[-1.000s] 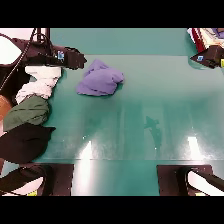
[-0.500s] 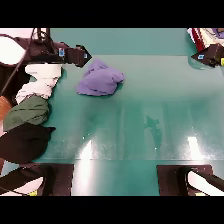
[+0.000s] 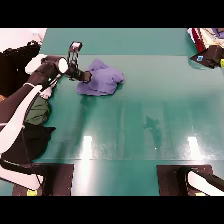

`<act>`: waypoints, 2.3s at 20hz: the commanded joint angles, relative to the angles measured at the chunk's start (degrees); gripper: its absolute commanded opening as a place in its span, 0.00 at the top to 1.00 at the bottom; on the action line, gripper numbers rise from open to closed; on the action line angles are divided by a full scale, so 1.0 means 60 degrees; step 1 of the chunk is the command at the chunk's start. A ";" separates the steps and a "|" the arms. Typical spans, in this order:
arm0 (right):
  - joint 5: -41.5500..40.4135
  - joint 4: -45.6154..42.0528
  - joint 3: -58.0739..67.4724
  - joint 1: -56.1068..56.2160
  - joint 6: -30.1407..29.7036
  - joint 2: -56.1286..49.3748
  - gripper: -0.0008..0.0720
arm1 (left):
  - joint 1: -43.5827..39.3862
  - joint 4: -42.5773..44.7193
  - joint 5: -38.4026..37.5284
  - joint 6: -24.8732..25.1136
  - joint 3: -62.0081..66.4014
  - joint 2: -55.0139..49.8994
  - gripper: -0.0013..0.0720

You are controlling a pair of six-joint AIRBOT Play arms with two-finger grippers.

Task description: Fold the shirts.

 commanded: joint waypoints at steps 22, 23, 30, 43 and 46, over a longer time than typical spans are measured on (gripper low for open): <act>-0.2728 -0.0011 0.0018 0.0000 -0.0007 0.2448 0.97 | -0.0721 -0.2583 -0.1657 0.1719 0.4670 0.4244 0.95; -0.2816 -0.0011 0.0018 0.0000 -0.0007 0.2605 0.97 | -0.1093 -0.2561 -0.1898 0.1716 0.4670 0.4506 0.95; -0.2175 -0.0004 0.0007 0.0000 -0.0007 0.2867 0.97 | -0.3493 -0.2550 -0.4051 0.1643 0.2608 0.3963 0.95; -0.1366 -0.0011 0.0007 0.0000 -0.0007 0.2867 0.97 | -0.0758 -0.2025 -0.5650 0.1381 0.0357 0.3428 0.25; -0.1355 -0.0011 0.0007 0.0000 -0.0007 0.2863 0.97 | -0.0506 -0.3155 -0.5158 0.1399 -0.1654 0.3450 0.25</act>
